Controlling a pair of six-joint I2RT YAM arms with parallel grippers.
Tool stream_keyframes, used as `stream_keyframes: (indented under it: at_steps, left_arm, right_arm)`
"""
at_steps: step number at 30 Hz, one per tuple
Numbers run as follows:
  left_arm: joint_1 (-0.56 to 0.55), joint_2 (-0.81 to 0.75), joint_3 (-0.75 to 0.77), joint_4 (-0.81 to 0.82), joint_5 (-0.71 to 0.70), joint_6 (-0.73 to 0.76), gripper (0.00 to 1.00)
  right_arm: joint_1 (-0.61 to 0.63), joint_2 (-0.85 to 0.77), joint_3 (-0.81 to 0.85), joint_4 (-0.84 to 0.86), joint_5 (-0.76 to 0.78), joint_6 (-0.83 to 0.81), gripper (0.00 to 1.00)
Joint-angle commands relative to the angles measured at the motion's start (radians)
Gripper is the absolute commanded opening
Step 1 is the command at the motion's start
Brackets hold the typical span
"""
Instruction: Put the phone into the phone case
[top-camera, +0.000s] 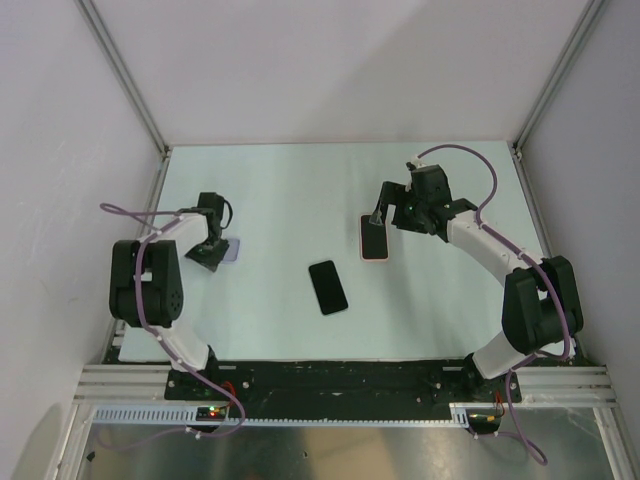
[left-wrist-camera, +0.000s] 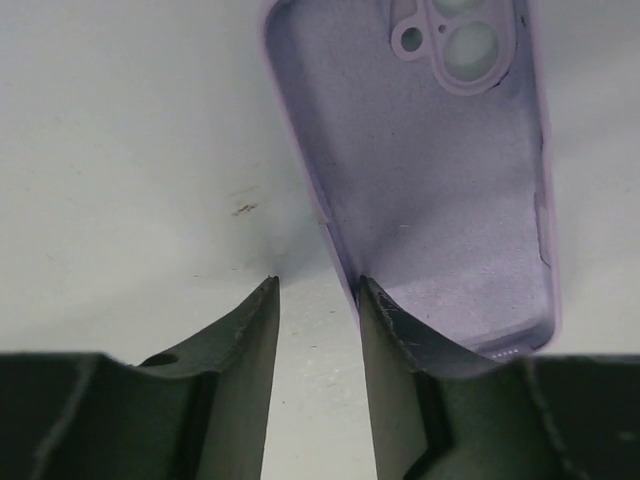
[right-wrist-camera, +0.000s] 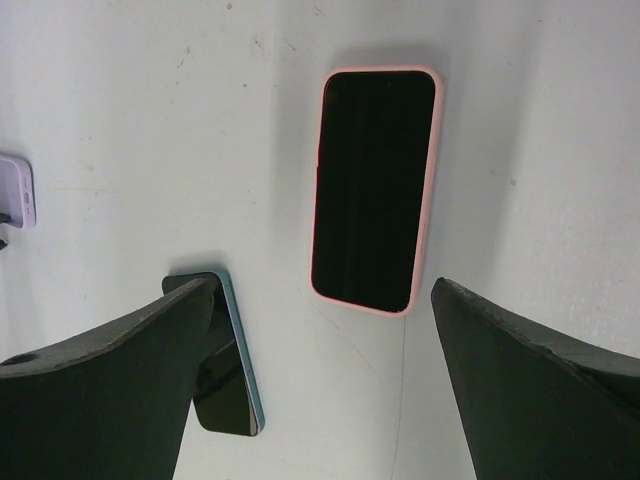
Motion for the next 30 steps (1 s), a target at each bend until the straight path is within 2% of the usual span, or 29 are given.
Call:
stream_keyframes:
  at_steps: [1, 5, 7, 10, 13, 20, 24, 30]
  left_arm:
    - [0.013, 0.030, 0.048, 0.004, -0.025, 0.028, 0.36]
    - [0.013, 0.012, 0.030, 0.003, 0.001, 0.045, 0.08]
    - [0.013, -0.009, 0.001, 0.001, 0.028, 0.050, 0.02]
    - [-0.011, -0.078, -0.068, -0.010, 0.035, 0.050, 0.00]
    - [-0.082, -0.179, -0.160, -0.014, 0.024, 0.034, 0.00]
    - [-0.329, -0.371, -0.333, -0.022, 0.038, -0.083, 0.00]
    - [-0.453, -0.378, -0.352, -0.025, 0.042, -0.113, 0.02]
    - [-0.627, -0.292, -0.280, -0.025, 0.026, -0.044, 0.05]
  right_arm:
    - [0.000, -0.035, -0.002, 0.022, -0.004, -0.004, 0.97]
    - [-0.001, -0.036, -0.002, 0.022, -0.004, -0.005, 0.97]
    - [-0.001, -0.036, -0.002, 0.020, 0.000, -0.005, 0.97]
    - [0.001, -0.038, -0.001, 0.020, 0.005, -0.005, 0.97]
    - [0.017, -0.038, -0.002, 0.025, 0.017, -0.008, 0.97]
    - [0.077, -0.024, 0.001, 0.041, 0.063, -0.004, 0.97]
    - [0.110, -0.023, 0.010, 0.026, 0.098, -0.008, 0.97]
    - [0.201, -0.034, 0.012, -0.022, 0.187, -0.005, 0.97]
